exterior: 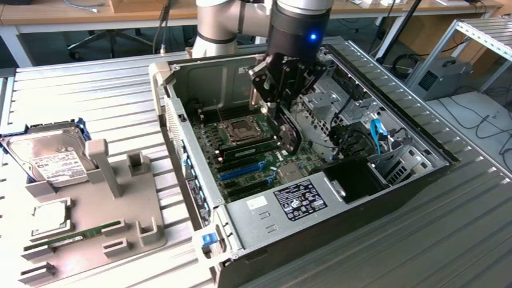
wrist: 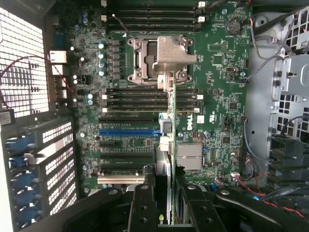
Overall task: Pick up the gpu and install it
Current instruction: 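Pick up the gpu and move the gpu toward the slot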
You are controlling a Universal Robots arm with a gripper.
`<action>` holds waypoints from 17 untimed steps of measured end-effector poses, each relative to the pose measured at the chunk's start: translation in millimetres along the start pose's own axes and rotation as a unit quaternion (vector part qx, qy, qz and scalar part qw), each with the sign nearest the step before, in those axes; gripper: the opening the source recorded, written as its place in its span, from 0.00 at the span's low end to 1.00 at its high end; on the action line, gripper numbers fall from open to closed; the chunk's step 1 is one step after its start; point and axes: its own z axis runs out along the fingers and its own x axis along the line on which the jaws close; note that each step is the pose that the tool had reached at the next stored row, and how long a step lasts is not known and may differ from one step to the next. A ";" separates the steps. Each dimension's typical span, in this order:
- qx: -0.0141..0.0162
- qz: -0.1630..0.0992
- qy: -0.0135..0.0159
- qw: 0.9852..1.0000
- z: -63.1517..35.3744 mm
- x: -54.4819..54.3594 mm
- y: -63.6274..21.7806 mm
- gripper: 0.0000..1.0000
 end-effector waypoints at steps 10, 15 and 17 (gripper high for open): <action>0.002 0.000 0.000 1.000 2.0 -7.2 0.2 0.26; 0.003 0.000 0.000 1.000 3.1 -10.0 0.2 0.26; 0.004 0.000 0.000 1.000 3.7 -11.4 0.3 0.26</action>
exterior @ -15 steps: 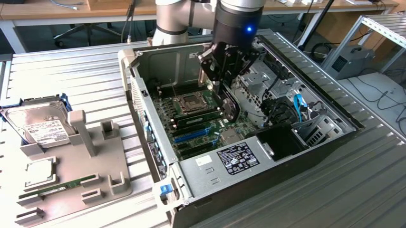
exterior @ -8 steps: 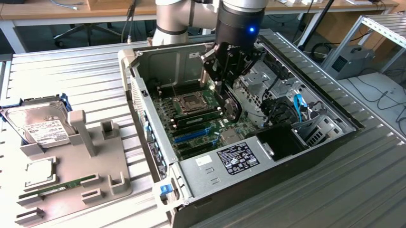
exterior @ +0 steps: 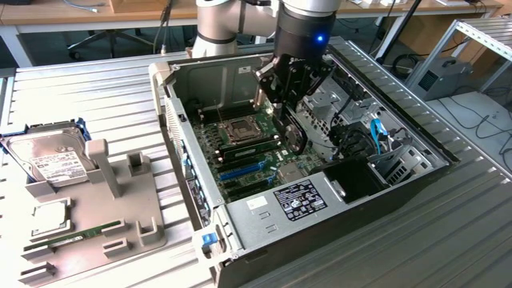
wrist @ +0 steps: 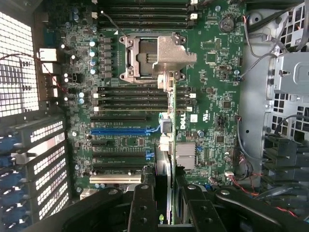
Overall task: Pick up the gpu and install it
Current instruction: 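Pick up the gpu and move the gpu toward the slot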
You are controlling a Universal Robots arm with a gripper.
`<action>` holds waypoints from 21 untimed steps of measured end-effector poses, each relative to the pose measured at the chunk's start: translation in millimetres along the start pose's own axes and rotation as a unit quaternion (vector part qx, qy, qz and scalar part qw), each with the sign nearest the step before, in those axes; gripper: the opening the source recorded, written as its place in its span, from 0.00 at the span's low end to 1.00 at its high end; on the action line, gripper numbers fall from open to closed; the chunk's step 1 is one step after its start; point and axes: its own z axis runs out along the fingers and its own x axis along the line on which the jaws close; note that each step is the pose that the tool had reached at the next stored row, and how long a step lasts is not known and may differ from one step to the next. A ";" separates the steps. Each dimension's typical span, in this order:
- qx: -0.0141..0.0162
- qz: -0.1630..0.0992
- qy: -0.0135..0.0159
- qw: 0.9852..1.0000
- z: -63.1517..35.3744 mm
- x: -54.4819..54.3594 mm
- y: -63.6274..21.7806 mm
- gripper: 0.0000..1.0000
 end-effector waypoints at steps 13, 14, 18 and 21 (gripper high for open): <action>0.003 0.000 0.000 1.000 2.5 -6.3 0.2 0.26; 0.003 0.000 0.000 1.000 2.7 -6.7 0.2 0.26; 0.004 0.000 0.000 1.000 3.6 -8.9 0.3 0.26; 0.005 0.000 0.000 1.000 4.1 -10.2 0.3 0.26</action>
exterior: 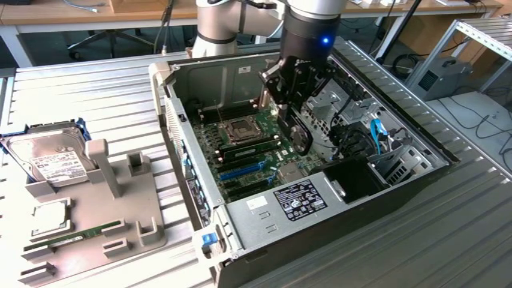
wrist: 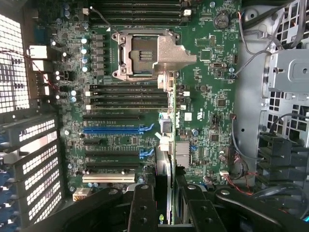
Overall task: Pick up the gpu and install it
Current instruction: 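Pick up the gpu and move the gpu toward the slot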
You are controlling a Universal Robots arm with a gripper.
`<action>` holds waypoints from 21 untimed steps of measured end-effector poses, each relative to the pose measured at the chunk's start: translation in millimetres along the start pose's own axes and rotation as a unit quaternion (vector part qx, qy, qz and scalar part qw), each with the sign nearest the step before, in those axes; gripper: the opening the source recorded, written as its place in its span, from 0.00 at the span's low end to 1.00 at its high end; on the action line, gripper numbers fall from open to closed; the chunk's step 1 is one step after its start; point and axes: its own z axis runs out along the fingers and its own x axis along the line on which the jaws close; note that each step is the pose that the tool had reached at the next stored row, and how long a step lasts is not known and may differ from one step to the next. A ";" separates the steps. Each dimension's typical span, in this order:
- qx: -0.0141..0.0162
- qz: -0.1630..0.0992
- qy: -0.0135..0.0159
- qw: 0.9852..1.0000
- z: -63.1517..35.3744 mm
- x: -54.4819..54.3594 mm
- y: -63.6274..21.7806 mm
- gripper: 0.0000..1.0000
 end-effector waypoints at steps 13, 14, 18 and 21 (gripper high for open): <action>0.003 0.000 0.000 1.000 2.3 -6.3 0.2 0.26; 0.003 0.000 0.000 1.000 2.5 -6.9 0.2 0.26; 0.004 0.000 0.000 1.000 3.1 -9.5 0.3 0.26; 0.005 0.000 0.000 1.000 3.4 -14.0 0.3 0.26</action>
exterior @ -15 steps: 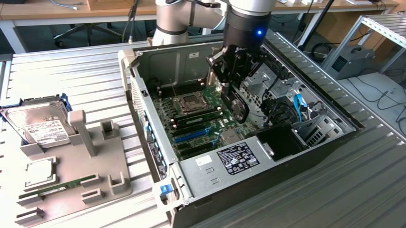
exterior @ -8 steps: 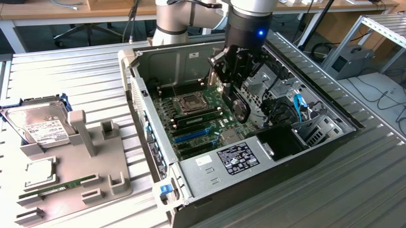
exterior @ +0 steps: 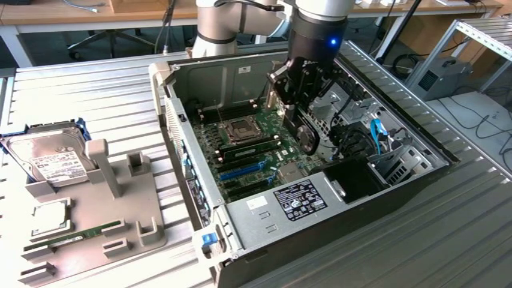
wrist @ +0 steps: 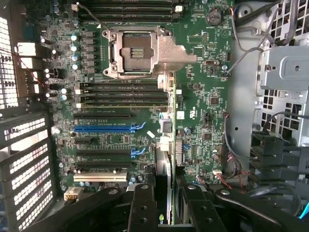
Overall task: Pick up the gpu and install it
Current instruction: 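Pick up the gpu and move the gpu toward the slot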
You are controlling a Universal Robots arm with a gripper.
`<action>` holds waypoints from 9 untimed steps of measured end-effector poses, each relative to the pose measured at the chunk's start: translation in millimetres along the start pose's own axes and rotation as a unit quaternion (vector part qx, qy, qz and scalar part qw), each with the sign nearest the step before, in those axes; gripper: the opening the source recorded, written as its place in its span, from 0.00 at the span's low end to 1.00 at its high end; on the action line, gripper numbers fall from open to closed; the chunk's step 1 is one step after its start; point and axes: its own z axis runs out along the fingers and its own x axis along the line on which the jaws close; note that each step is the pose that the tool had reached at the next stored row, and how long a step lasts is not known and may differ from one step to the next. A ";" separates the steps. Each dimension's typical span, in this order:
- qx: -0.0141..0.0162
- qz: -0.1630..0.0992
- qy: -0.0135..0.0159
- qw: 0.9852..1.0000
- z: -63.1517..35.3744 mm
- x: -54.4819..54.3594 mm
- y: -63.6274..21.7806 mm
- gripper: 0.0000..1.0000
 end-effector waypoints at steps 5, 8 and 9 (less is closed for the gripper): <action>0.001 0.000 0.000 1.000 0.3 -5.3 0.0 0.26; 0.001 0.000 0.000 1.000 0.5 -8.0 0.0 0.26; 0.001 0.000 0.000 1.000 0.6 -9.1 0.1 0.26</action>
